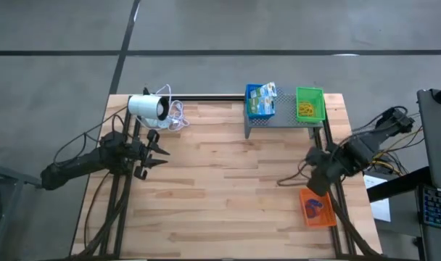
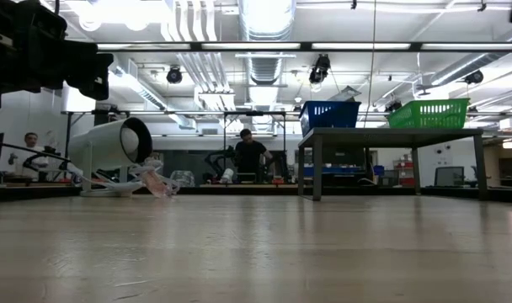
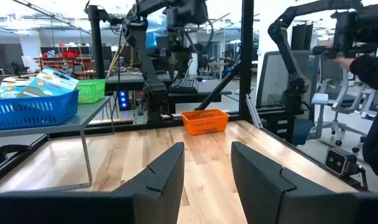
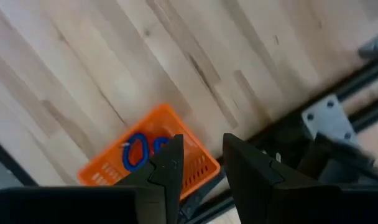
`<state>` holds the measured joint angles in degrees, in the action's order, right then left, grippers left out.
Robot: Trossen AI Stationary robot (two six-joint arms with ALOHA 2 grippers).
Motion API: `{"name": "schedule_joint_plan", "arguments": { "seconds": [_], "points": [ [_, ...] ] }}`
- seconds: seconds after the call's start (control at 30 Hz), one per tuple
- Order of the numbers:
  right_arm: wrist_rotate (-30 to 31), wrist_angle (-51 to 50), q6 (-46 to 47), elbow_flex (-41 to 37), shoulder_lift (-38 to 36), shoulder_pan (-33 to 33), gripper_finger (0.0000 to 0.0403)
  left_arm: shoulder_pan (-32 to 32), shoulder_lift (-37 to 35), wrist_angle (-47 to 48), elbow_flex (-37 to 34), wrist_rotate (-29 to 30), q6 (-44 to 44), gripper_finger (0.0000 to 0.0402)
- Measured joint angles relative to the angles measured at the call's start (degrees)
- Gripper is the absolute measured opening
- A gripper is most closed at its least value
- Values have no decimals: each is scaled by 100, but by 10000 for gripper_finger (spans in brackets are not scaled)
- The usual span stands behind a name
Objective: Pick & Place Office Desk Supplies
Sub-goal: Put the orange bin on the shelf
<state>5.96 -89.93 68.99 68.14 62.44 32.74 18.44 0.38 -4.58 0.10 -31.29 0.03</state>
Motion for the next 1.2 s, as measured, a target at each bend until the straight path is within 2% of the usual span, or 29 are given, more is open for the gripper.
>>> {"name": "schedule_joint_plan", "arguments": {
  "seconds": [0.27, 0.5, 0.7, 1.2],
  "points": [
    [58, 103, 950, -650, 102, 1178, 114, 0, -1, -1, 0, 0, -2, 134],
    [562, 626, 861, -1207, 176, 1884, 175, 0, -2, -2, 0, 0, -2, 134],
    [570, 1139, 230, -1793, 224, 2065, 212, 1, -1, -2, 0, 0, -3, 134],
    [549, 2294, -334, -2504, 206, 2062, 215, 0, 0, 0, 0, 0, -7, 134]
  ]
}}
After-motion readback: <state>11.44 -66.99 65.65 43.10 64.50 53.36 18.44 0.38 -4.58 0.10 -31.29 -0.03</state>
